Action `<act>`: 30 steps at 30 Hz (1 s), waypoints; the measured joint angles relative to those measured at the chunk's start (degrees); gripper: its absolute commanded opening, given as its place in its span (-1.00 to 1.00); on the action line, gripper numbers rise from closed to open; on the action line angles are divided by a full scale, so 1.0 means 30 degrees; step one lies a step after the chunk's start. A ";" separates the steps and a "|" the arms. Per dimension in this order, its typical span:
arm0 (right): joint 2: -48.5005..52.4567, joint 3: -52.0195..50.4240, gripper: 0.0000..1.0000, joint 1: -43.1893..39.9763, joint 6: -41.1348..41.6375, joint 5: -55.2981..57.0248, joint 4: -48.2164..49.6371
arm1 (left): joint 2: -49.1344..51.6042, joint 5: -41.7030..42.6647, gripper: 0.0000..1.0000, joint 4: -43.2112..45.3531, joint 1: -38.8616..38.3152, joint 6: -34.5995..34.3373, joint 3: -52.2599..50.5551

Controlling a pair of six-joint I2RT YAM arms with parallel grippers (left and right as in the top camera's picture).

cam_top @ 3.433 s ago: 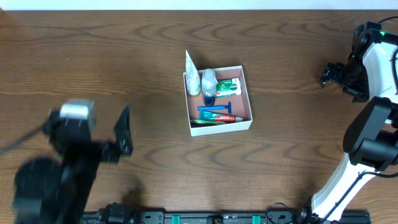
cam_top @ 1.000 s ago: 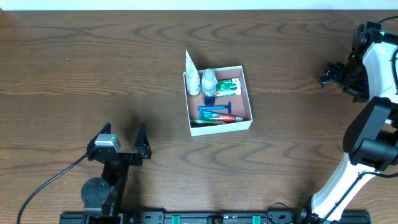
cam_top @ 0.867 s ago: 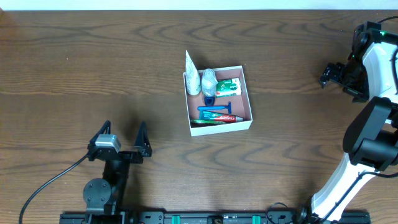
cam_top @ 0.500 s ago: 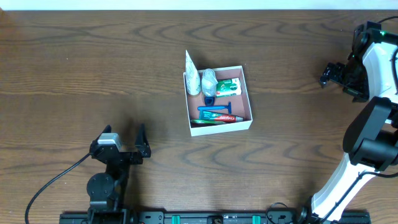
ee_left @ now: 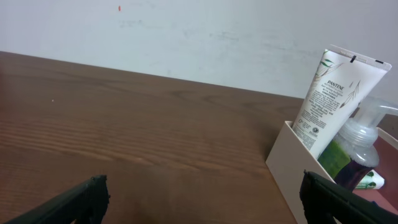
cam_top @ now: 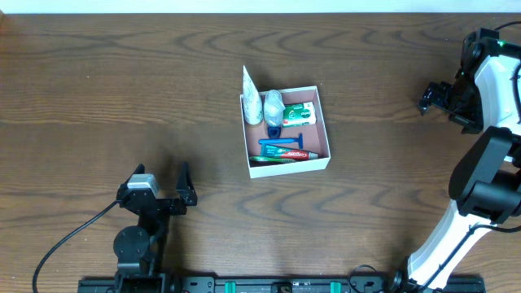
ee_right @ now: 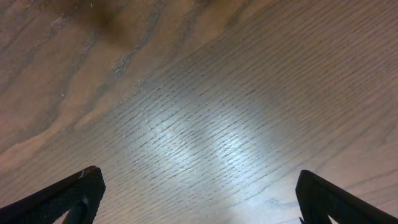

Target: Pack container

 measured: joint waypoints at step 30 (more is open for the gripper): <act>-0.6732 -0.0087 0.99 0.5676 0.0000 0.0058 0.0066 | 0.0000 0.0000 0.96 -0.0007 0.0000 0.0000 0.0000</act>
